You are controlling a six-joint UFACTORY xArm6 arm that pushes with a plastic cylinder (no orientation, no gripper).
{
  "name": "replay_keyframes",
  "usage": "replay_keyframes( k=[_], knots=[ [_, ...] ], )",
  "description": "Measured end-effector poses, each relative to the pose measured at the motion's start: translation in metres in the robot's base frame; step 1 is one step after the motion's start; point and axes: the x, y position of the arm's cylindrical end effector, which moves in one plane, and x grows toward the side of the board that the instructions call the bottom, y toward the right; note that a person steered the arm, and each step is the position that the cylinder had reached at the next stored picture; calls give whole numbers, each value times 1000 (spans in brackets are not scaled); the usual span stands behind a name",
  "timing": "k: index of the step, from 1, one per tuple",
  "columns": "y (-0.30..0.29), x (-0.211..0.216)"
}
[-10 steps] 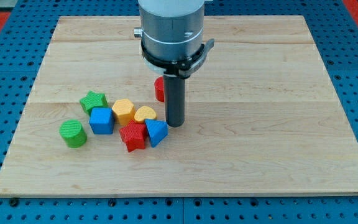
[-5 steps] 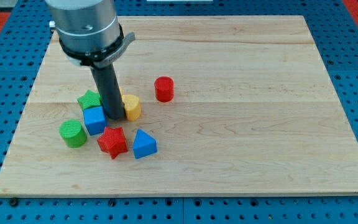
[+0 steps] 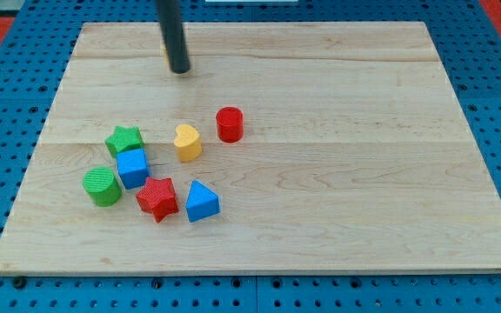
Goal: Push the hexagon closer to the top left of the board
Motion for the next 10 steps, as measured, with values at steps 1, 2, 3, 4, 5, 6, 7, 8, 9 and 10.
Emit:
replay_keyframes(
  k=[1,2,3,4,5,6,7,8,9,10],
  knots=[
    [-21,-21],
    [-88,-26],
    [-39,-30],
    [16,-49],
    [-19,-78],
    [-114,-80],
    [-81,-74],
    [48,-60],
    [114,19],
    [136,96]
  ],
)
